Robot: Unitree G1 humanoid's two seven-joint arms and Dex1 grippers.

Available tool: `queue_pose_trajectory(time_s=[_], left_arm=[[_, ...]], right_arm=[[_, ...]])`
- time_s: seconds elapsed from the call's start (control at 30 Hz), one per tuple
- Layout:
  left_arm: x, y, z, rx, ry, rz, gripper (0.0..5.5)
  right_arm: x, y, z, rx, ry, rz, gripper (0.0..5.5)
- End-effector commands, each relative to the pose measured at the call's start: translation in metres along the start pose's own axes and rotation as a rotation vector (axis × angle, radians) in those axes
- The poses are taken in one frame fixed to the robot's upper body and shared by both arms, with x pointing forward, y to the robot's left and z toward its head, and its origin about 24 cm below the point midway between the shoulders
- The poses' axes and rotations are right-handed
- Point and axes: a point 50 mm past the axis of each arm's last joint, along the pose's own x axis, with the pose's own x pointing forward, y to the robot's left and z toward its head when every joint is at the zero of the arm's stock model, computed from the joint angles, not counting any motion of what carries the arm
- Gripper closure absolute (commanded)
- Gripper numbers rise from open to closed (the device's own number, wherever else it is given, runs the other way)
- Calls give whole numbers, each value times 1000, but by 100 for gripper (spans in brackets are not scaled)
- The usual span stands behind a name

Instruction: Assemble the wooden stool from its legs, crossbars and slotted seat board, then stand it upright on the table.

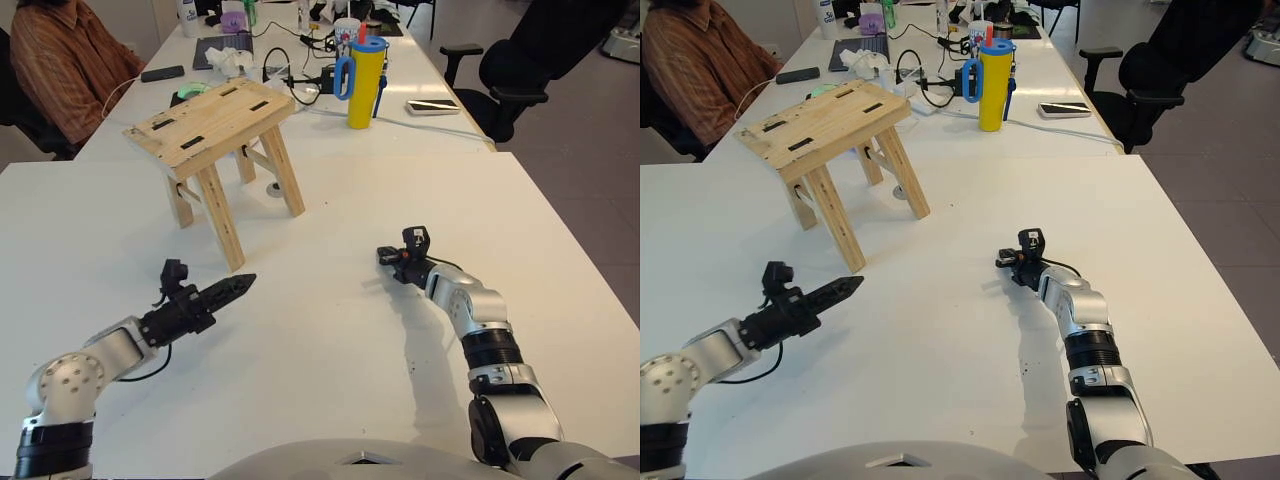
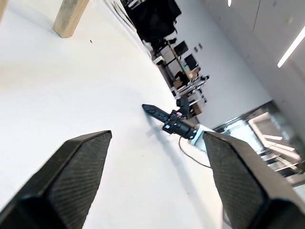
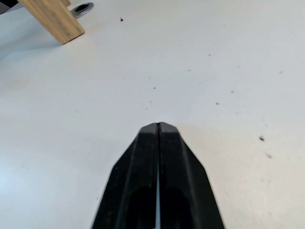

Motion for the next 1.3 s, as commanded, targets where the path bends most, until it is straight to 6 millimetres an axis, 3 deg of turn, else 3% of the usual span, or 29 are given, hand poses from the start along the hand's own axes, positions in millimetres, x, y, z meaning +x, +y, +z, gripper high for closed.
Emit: queue_pose_trajectory(time_s=[0.03, 0.17, 0.27, 0.33, 0.43, 0.5, 0.63, 0.73, 0.87, 0.93, 1.1, 1.17, 1.3], left_arm=[[49, 24, 46, 638, 136, 38, 195], [54, 58, 78, 916, 185, 275, 195], [21, 97, 118, 1251, 429, 690, 195], [-9, 100, 158, 1383, 453, 978, 195], [-16, 93, 182, 1474, 456, 1086, 195], [-10, 95, 178, 1466, 443, 1072, 195], [5, 106, 149, 1419, 414, 992, 195], [18, 107, 124, 1290, 198, 884, 195], [32, 76, 102, 1023, -406, 806, 195], [45, 55, 90, 928, -549, 767, 195], [102, 17, 77, 797, -605, 671, 195], [111, 14, 83, 758, -616, 718, 195], [115, 11, 90, 761, -687, 753, 195]], right_arm=[[11, 6, -9, -54, 115, 21, 550], [15, 8, -6, -77, 113, 32, 550], [19, 14, -4, -103, 117, 52, 550], [19, 16, -3, -111, 115, 61, 550], [20, 19, -6, -115, 119, 67, 550], [20, 21, -8, -115, 123, 72, 550], [21, 23, -10, -119, 128, 83, 550], [23, 23, -3, -124, 97, 87, 550], [28, 29, 28, -145, -121, 49, 550], [30, 36, 42, -145, -208, 37, 550], [43, 47, 67, -170, -320, -69, 550], [47, 43, 69, -254, -336, -189, 550], [50, 47, 71, -228, -431, -255, 550]])
